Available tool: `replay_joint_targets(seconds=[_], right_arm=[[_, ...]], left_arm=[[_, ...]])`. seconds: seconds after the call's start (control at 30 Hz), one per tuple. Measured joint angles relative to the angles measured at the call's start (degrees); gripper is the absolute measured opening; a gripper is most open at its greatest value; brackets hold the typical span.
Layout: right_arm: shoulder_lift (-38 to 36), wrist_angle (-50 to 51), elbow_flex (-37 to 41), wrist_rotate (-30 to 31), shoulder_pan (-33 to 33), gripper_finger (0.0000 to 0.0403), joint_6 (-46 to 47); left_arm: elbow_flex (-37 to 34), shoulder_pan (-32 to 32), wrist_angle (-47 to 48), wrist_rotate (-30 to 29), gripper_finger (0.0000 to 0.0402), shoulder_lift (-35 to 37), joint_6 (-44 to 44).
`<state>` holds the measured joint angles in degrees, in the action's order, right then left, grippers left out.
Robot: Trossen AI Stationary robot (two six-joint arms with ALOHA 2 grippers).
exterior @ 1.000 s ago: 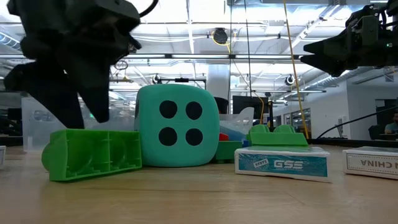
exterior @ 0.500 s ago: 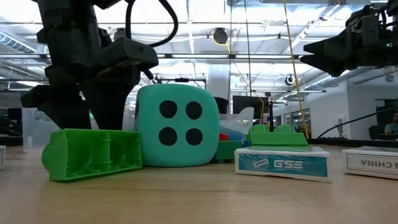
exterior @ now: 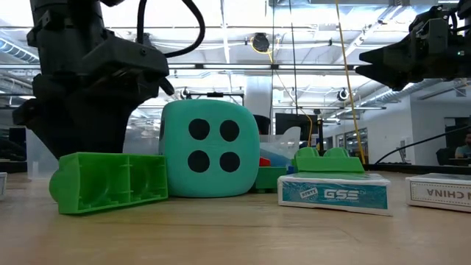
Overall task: Pick & Place Toys
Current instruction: Put the green game piece into the right transparent bin
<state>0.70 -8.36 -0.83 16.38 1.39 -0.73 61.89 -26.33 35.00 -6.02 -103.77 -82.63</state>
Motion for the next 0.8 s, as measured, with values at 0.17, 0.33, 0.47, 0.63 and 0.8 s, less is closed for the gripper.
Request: replay_joint_targets(seconds=[0.17,0.33,0.47,0.63,0.8], right_arm=[[0.00,0.00,0.00,0.01,0.00,0.0267,0.02],[-0.01,0.00,-0.01,0.00,0.02,0.0268,0.02],[0.00,0.00,0.01,0.01,0.02,0.0268,0.02],[0.01,0.00,0.01,0.00,0.00,0.0267,0.00],[-0.01,-0.02,0.00,0.01,0.02,0.0267,0.02]], left_arm=[[0.06,-0.17,-0.08,-0.03,0.0146,0.08,-0.04],[0.07,-0.17,-0.11,0.06,0.0137,0.11,-4.52],[0.04,-0.17,-0.15,0.89,0.0139,0.89,-3.37],[0.04,-0.62,-0.65,1.50,0.0143,3.31,-2.98],[0.04,-0.97,-1.66,0.94,0.0145,6.78,-1.34]])
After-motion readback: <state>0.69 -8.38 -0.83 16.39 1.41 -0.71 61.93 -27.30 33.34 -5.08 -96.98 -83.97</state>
